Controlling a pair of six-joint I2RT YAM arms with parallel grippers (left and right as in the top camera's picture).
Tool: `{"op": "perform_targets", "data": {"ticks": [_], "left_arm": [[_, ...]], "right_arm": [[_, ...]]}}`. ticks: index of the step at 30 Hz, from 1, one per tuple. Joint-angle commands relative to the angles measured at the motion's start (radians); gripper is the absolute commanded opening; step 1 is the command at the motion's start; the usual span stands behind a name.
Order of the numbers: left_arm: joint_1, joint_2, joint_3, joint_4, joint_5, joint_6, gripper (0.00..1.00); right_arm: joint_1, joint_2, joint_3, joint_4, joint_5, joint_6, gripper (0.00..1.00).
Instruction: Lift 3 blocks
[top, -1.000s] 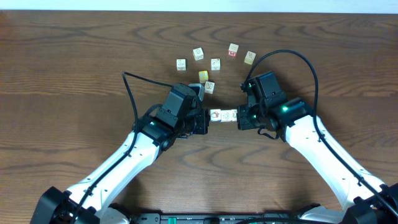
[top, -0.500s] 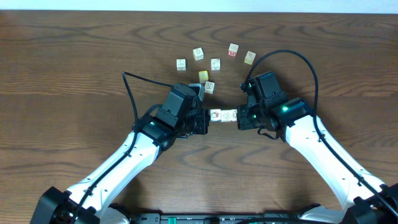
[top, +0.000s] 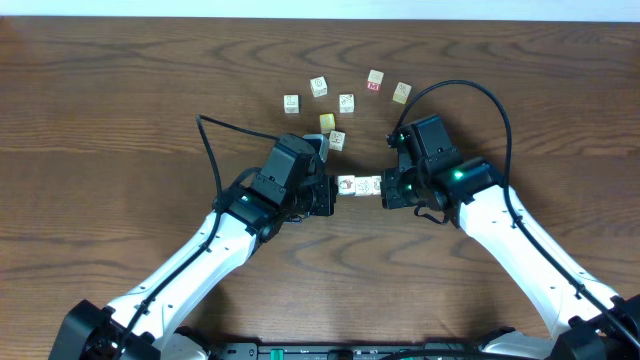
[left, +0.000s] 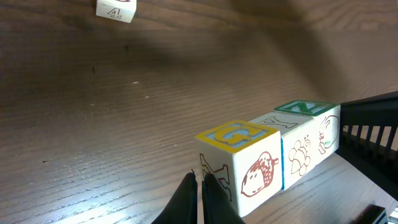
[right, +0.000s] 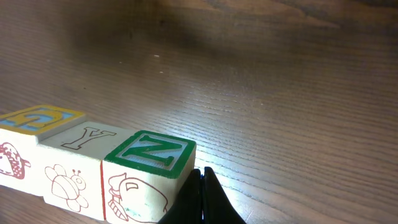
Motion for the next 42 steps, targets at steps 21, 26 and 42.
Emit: {"op": "perform_targets", "data": {"ticks": [21,26,42], "left_arm": [[-0.031,-0.014,0.069,-0.014,0.054,0.018,0.07],[-0.031,-0.013,0.069,-0.016,0.055,0.018,0.07],[-0.031,0.043,0.067,-0.023,0.054,0.017,0.07]], "right_arm": [[0.027,-0.015,0.038,0.011,-0.180,-0.023,0.01],[0.027,-0.015,0.034,0.008,-0.177,-0.022,0.01],[0.027,0.020,0.034,0.013,-0.151,-0.022,0.01]]}}
